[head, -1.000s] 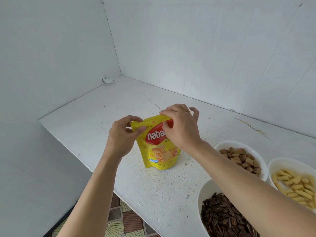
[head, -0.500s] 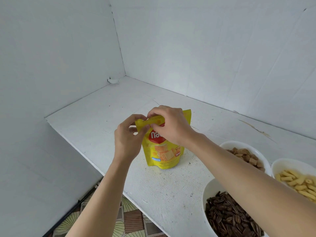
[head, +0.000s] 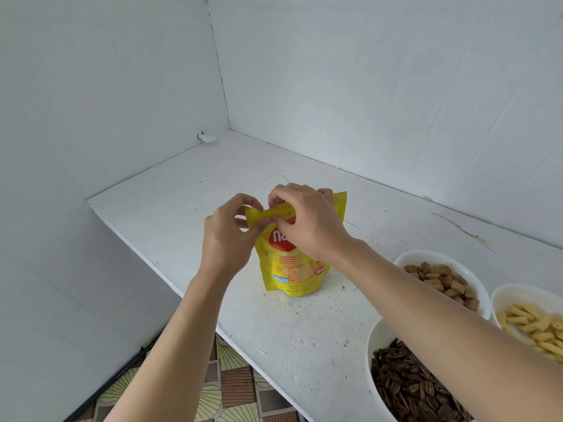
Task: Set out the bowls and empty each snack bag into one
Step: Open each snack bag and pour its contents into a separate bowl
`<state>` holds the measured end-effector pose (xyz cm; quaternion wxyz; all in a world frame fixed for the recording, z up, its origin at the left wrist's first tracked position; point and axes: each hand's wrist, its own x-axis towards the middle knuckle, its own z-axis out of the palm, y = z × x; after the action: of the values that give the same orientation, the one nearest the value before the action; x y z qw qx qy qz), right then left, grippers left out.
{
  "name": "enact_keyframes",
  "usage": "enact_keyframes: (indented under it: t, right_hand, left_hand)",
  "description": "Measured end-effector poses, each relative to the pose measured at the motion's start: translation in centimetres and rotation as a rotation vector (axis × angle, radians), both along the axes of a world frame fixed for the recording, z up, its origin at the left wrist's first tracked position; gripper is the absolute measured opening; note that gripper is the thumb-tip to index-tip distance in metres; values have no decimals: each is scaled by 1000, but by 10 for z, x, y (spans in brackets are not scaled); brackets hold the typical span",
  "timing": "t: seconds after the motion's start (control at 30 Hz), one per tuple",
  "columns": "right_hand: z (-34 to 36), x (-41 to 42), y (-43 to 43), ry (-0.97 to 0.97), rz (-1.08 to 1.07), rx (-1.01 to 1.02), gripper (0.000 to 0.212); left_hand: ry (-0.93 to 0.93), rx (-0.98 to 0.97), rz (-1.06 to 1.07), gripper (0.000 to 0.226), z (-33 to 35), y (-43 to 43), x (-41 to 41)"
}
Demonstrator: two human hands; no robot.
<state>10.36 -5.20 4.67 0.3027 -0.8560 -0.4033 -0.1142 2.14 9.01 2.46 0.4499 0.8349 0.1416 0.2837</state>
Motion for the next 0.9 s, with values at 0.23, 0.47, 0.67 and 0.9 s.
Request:
enact_keyframes:
  t: [0.23,0.47,0.67,0.9]
  right_hand:
    - [1,-3,-3,1,-4,-51,21]
    - [2,-7,-4,6,1,-115,29]
    - [5,-7,-4,23,2,-118,27]
    - [6,-6,-2,-36,-16,-186,20]
  left_hand:
    - [108,103,-49,22,11,5,0]
    - [95,187,-7,21,14,4,-2]
    - [67,176,-43,14,19,3,-3]
    - [30,186,-39,11,19,0,-4]
